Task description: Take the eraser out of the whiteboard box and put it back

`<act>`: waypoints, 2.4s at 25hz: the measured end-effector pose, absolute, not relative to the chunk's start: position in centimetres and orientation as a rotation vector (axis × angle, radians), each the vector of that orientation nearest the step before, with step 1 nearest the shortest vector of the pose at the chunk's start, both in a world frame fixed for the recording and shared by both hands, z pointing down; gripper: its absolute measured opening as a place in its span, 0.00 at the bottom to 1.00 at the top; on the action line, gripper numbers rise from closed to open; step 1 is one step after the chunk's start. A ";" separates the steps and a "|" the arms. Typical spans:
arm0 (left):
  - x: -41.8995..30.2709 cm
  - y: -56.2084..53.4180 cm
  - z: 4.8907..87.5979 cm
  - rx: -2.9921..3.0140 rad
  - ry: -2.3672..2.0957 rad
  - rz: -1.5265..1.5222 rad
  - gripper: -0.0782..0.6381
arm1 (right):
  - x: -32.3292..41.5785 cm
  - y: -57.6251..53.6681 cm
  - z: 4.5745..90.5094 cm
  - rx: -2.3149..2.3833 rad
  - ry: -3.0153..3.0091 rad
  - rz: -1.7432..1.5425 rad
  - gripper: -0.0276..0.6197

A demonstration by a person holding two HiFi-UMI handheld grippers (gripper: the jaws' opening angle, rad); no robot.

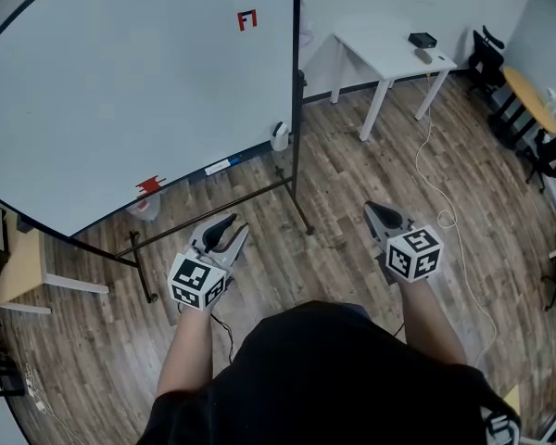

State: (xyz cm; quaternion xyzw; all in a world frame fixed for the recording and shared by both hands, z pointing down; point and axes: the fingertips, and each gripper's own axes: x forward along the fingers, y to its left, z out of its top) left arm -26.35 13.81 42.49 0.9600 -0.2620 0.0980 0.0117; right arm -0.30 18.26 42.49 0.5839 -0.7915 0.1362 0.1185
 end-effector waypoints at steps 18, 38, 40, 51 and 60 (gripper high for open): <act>-22.6 9.2 43.6 2.967 -0.809 0.341 0.29 | 3.3 13.5 43.6 1.693 -2.326 0.424 0.04; -16.0 4.0 46.5 2.880 -0.864 0.422 0.29 | 8.9 5.5 46.1 1.572 -2.381 0.475 0.03; -15.4 3.4 46.8 2.873 -0.872 0.424 0.29 | 9.6 4.8 46.4 1.564 -2.380 0.480 0.03; -12.9 0.8 47.7 2.831 -0.927 0.443 0.29 | 12.0 0.9 47.7 1.496 -2.407 0.500 0.03; -11.4 -1.1 47.7 2.784 -0.995 0.459 0.29 | 13.5 -2.1 48.1 1.417 -2.434 0.510 0.03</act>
